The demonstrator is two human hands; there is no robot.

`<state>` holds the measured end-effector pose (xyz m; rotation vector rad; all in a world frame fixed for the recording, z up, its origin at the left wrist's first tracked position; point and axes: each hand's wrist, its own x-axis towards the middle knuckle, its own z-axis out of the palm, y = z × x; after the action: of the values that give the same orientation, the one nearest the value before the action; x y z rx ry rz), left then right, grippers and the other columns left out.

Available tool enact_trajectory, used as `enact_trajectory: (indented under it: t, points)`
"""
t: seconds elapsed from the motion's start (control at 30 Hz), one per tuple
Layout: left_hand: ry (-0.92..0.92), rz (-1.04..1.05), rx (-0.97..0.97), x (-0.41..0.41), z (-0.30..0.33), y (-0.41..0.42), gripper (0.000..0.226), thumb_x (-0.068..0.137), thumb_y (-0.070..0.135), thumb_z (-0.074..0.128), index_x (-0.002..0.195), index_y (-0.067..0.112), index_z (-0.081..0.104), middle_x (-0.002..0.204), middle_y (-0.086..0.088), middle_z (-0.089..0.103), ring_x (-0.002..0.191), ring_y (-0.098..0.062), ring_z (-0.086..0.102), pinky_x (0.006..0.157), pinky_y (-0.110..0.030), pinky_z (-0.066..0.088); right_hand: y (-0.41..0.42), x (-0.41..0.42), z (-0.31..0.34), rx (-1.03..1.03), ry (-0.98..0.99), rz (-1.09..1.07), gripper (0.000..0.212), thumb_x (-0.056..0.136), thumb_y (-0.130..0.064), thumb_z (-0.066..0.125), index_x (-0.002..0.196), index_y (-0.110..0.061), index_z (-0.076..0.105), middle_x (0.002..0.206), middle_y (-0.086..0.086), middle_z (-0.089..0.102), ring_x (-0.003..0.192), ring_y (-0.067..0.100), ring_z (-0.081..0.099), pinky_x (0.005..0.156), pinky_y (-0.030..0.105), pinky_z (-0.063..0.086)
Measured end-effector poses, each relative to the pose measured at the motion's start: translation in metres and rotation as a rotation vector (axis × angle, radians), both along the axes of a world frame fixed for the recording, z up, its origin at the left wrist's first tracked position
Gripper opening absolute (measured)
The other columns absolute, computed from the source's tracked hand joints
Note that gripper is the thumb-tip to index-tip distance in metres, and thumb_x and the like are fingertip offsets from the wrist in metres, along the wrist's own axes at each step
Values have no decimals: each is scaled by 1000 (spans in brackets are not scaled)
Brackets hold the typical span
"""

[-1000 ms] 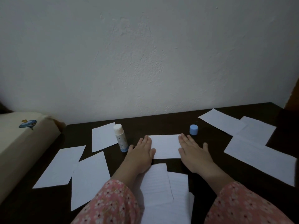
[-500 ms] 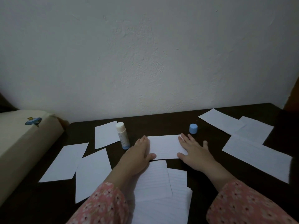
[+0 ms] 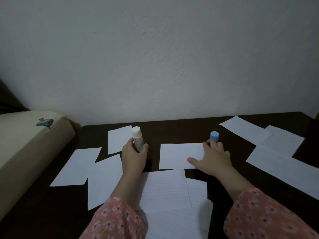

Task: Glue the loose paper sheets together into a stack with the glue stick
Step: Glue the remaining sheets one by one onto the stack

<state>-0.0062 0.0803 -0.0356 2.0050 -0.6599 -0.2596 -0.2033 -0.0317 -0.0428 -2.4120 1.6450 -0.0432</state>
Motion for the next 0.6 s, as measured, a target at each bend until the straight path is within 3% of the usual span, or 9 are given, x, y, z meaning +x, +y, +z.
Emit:
enact_trajectory:
  t: [0.07, 0.23, 0.4, 0.5, 0.6]
  points:
    - [0, -25, 25, 1, 1, -1, 44, 92, 31, 61, 131, 13, 51, 132, -7, 56, 121, -25, 51, 96, -37, 43, 0, 2, 4, 8, 17, -1, 91, 82, -71, 49, 151, -18, 22, 155, 3, 18, 140, 25, 18, 107, 43, 29]
    - [48, -58, 10, 3, 3, 3, 44, 95, 35, 55, 131, 13, 48, 135, -8, 54, 123, -26, 50, 98, -40, 42, 3, 6, 7, -28, 21, -13, 82, 82, -68, 51, 145, -18, 34, 149, 4, 26, 135, 24, 26, 104, 42, 34]
    - [58, -78, -55, 8, 5, 20, 32, 97, 34, 51, 122, 16, 46, 121, -3, 53, 105, -18, 52, 81, -31, 42, 8, 7, 10, -25, -5, -20, 72, 84, -63, 54, 140, -20, 42, 144, 3, 33, 132, 22, 31, 103, 42, 36]
    - [45, -56, -30, 14, 4, 37, 21, 97, 31, 49, 113, 17, 45, 113, -3, 54, 93, -16, 51, 77, -35, 45, 12, 8, 12, -20, -90, -51, 65, 83, -58, 60, 135, -22, 45, 136, 3, 42, 126, 22, 38, 100, 40, 39]
    - [-114, 15, 192, 27, 7, 55, 31, 92, 35, 54, 116, 16, 48, 111, -6, 57, 101, -23, 54, 89, -42, 46, 17, 13, 16, 48, -349, -103, 51, 86, -44, 64, 129, -23, 48, 122, 2, 55, 113, 21, 51, 96, 40, 45]
